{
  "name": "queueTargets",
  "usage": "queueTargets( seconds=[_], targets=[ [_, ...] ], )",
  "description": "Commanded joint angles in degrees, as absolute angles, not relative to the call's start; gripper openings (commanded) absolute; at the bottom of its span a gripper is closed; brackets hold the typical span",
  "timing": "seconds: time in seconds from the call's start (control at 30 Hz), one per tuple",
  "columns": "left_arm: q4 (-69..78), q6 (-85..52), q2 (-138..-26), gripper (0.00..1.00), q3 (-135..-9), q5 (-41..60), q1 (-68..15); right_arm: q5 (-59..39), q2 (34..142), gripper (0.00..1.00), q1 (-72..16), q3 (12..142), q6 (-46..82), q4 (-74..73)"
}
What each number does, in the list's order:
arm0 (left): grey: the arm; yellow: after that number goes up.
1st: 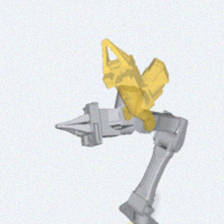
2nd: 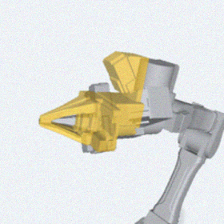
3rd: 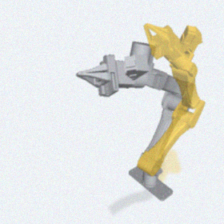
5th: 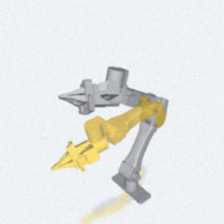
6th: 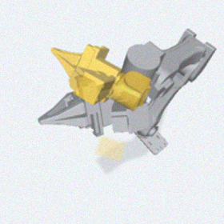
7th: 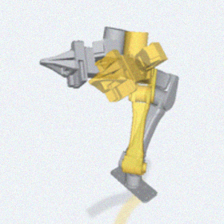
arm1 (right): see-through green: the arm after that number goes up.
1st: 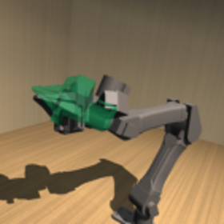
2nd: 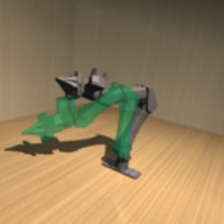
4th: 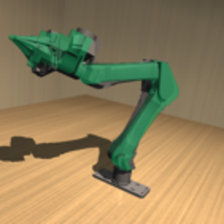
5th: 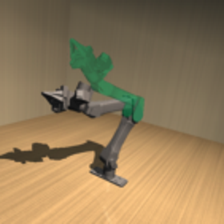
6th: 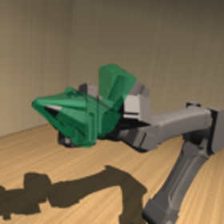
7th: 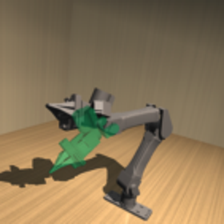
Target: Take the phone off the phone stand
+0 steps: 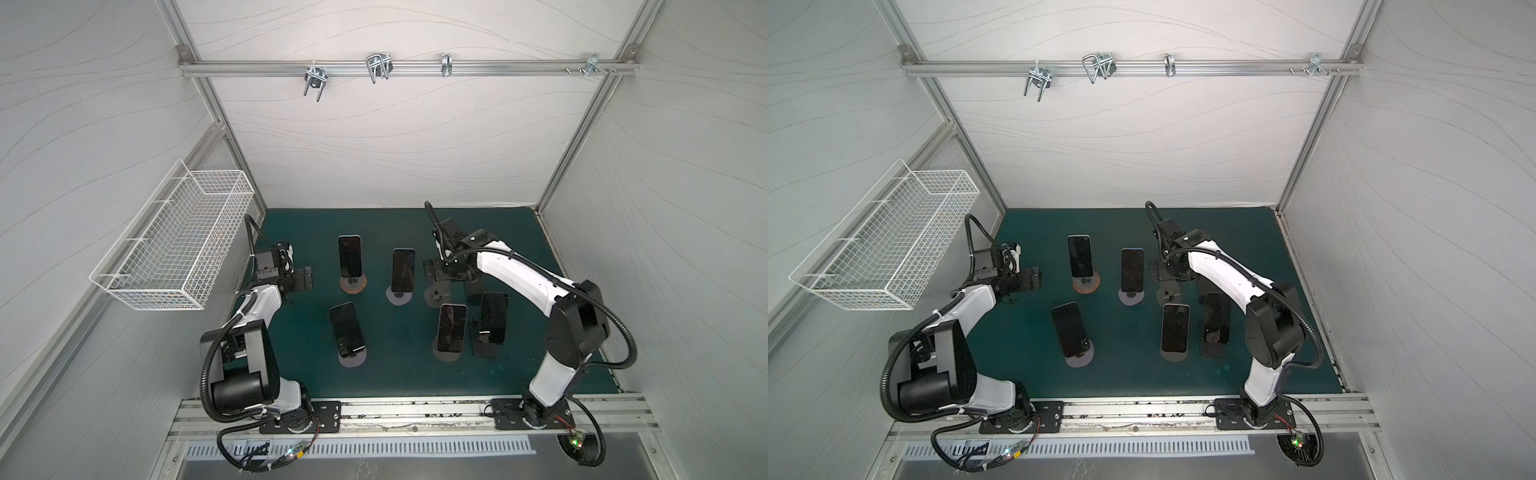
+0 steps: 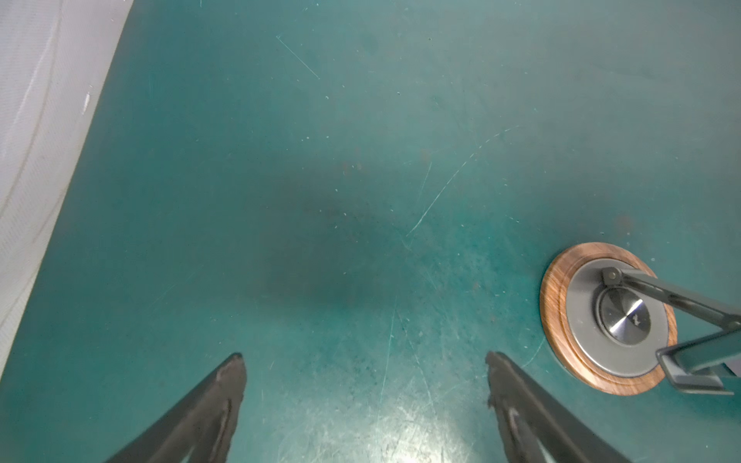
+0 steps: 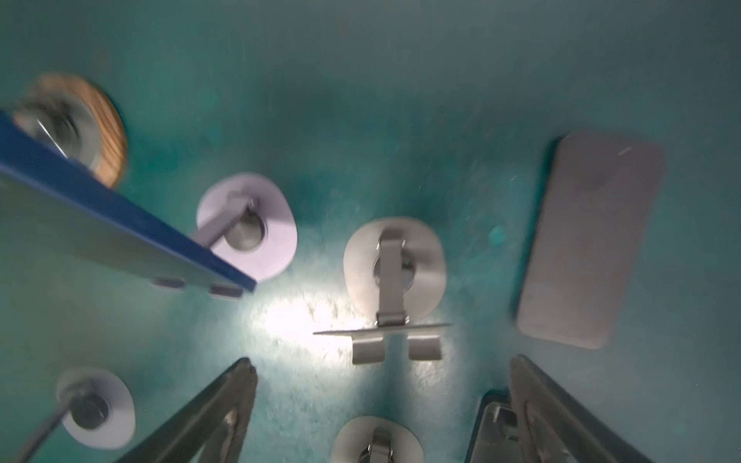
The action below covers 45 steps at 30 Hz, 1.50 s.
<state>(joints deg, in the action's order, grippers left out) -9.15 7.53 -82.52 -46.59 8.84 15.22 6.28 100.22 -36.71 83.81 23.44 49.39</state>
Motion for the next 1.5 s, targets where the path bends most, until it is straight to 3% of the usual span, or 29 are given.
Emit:
queueTargets(
  seconds=[0.0, 0.2, 0.57, 0.87, 1.1, 1.47],
  targets=[
    [-8.6, 8.7, -81.7, 0.95, -46.9, 9.6, 15.1, 4.2, 100.6, 0.99, -37.3, 82.3, 21.7, 47.9],
    [-8.3, 8.7, -81.4, 0.95, -46.6, 9.7, 15.1, 6.5, 103.7, 0.96, -38.3, 80.8, 19.3, 45.3],
    [-8.3, 8.8, -81.4, 0.95, -46.6, 9.6, 15.1, 6.5, 103.0, 0.66, -37.2, 77.0, 17.2, 40.8],
    [-8.3, 8.7, -81.4, 0.95, -46.7, 9.7, 15.1, 7.1, 100.6, 0.56, -36.8, 80.9, 17.3, 44.8],
    [-8.4, 8.7, -81.4, 0.95, -46.6, 9.8, 15.1, 7.3, 100.7, 0.56, -33.3, 86.6, 16.0, 47.8],
    [-8.5, 8.8, -81.6, 0.95, -46.7, 9.9, 15.0, 4.1, 109.1, 0.55, -17.4, 102.3, 11.7, 51.0]
  ],
)
